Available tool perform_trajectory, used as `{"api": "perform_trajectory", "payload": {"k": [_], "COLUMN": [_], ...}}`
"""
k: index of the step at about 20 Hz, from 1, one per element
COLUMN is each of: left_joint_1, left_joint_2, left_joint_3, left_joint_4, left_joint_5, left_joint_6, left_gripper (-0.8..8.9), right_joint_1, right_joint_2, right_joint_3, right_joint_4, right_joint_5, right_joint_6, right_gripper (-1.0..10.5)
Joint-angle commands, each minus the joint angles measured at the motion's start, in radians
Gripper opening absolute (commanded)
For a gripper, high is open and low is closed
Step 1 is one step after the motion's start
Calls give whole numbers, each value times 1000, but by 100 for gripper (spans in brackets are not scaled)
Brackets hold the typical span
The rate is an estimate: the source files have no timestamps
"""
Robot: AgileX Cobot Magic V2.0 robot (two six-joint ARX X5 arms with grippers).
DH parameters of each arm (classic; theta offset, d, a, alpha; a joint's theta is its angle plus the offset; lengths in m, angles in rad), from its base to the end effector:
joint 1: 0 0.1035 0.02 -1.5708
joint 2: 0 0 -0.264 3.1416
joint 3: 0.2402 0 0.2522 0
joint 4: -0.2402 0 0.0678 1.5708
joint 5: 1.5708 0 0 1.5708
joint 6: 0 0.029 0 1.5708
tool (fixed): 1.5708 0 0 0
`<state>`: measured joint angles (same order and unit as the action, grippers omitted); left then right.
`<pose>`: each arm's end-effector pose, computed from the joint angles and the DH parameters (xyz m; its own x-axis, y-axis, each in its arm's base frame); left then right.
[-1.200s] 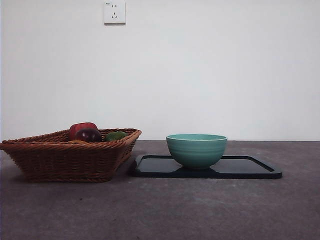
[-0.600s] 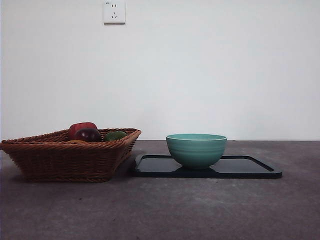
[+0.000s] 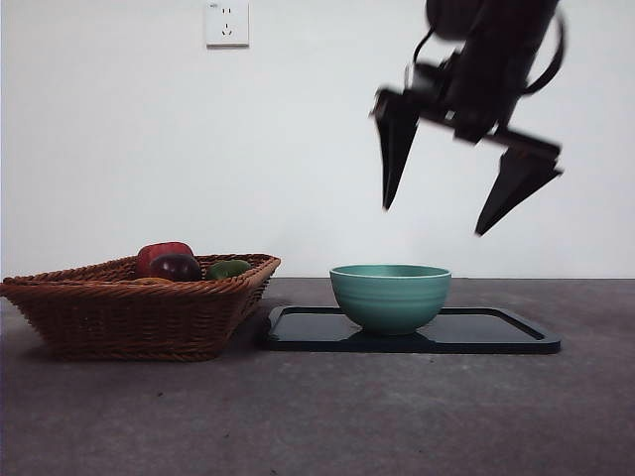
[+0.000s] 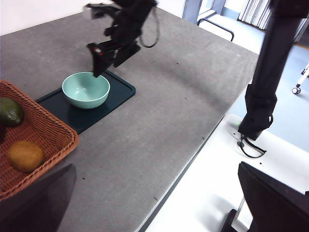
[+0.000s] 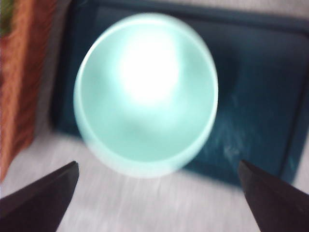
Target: Pick up the wifruite, put it on the bowl, pick up the plate, put it on desk
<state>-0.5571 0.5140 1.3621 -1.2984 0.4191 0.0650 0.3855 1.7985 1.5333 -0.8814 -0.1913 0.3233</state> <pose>-0.0130 -0.0058 0.4157 0.4829 -0.7802 -0.3976 0.8163 0.5654 -0.1183 0.3420 0.1447 0.2666 0.3029 0.3281 -0.8947 -0.1505 0.9436 0.2951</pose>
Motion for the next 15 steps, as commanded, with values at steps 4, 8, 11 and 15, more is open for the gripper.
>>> {"api": "perform_trajectory", "payload": {"k": [4,8,11,15], "left_joint_1": [-6,-6,-6,-6], "left_joint_2": [6,6,6,6], "left_joint_3": [11,11,11,11], "left_joint_4": [11,11,11,11], "left_joint_5": [5,5,5,5], "left_joint_6": [2,2,2,2], "left_gripper": [626,626,626,626], "right_joint_1": [-18,-44,-50,-48], "right_joint_2": [197,255,284,294], "right_joint_3": [138,138,137,137], "right_joint_4": [-4,-10,-12,-5], "right_joint_5": [19,36,35,35], "right_joint_6": [17,36,35,32], "right_gripper": [542,510,349,99]}}
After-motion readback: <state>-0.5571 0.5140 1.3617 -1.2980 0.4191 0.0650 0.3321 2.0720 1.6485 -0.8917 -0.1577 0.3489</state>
